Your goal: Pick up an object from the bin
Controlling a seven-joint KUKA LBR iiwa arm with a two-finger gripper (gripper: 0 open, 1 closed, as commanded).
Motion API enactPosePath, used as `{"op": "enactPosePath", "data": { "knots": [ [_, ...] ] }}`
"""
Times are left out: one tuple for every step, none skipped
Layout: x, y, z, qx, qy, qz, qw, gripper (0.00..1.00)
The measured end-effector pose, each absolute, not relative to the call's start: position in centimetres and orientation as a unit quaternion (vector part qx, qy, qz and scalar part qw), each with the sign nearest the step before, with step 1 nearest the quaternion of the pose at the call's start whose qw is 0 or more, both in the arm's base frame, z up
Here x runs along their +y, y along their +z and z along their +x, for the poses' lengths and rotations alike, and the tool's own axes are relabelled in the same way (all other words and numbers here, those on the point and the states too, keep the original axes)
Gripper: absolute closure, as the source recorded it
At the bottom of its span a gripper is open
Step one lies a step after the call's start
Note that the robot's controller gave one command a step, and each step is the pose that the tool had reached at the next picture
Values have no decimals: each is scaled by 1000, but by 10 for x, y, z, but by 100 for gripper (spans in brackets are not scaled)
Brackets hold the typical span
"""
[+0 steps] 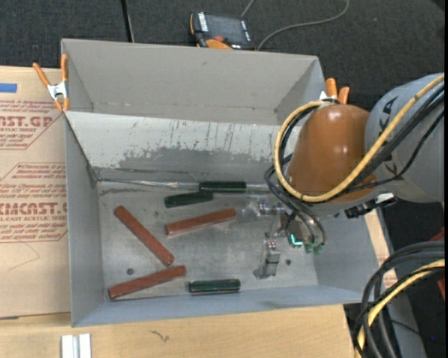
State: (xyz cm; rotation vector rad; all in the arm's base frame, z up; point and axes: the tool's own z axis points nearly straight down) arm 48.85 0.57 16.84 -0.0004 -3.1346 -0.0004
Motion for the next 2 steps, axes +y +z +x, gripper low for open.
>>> {"op": "enactPosePath", "data": {
  "knots": [
    [33, 68, 544, -1000, -1, -18, -1, 0],
    [32, 74, 545, -1000, -1, -18, -4, 100]
  ]
}}
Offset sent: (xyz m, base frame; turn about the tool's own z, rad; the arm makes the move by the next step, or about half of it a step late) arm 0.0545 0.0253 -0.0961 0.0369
